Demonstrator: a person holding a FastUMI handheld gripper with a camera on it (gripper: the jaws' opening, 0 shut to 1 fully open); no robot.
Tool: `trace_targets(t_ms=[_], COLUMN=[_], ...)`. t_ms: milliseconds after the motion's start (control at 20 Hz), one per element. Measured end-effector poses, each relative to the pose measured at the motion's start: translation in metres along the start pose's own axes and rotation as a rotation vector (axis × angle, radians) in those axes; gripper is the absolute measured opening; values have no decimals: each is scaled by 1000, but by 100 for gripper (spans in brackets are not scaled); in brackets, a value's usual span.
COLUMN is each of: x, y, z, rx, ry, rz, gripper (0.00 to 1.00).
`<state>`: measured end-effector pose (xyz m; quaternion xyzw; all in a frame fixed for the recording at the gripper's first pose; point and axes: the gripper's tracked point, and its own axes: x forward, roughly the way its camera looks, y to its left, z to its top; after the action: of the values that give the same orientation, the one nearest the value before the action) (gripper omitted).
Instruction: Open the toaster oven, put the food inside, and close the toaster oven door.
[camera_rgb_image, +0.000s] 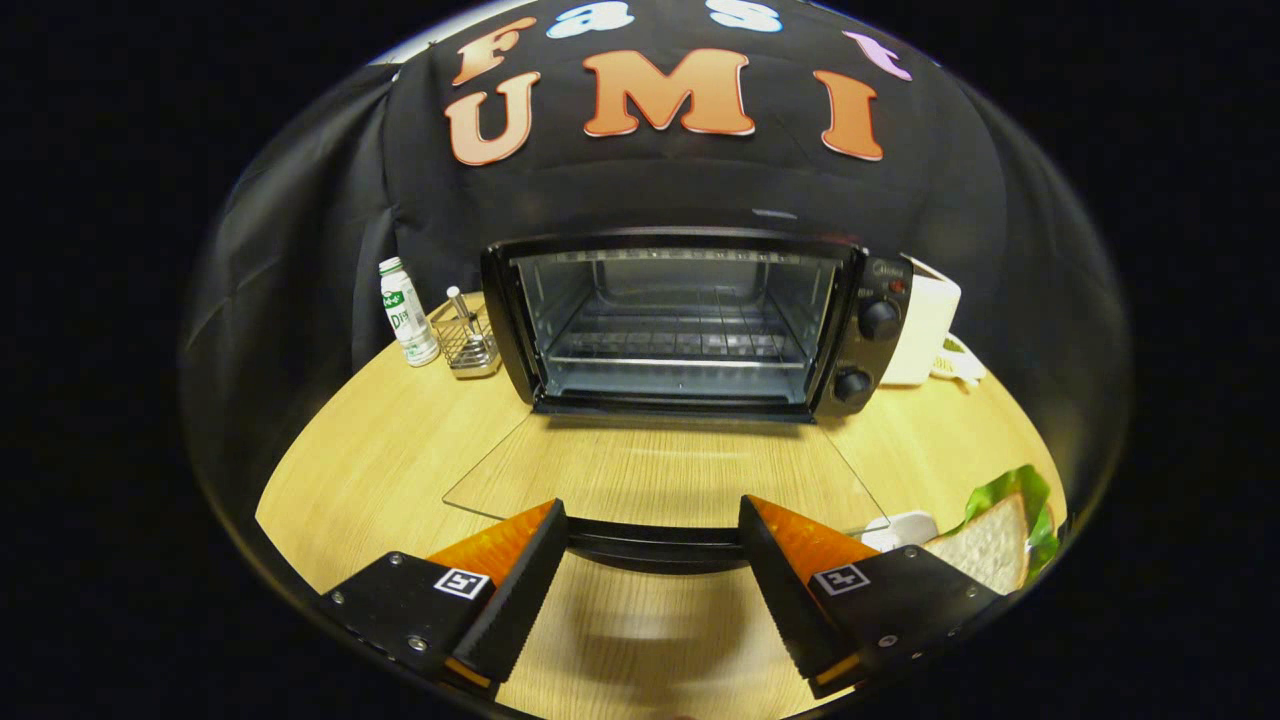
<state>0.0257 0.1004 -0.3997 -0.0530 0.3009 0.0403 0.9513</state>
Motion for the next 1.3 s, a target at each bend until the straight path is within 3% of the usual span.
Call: trace_targets(t_ms=[200, 500, 750, 1000, 1300], x=[13, 11, -31, -80, -107], y=[-7, -7, -6, -60, -152], z=[-21, -18, 27, 61, 56], rx=[-9, -2, 25, 19, 63], ry=[53, 58, 15, 48, 164], rz=[-23, -22, 101, 162, 129], gripper=[100, 100, 100, 100, 99])
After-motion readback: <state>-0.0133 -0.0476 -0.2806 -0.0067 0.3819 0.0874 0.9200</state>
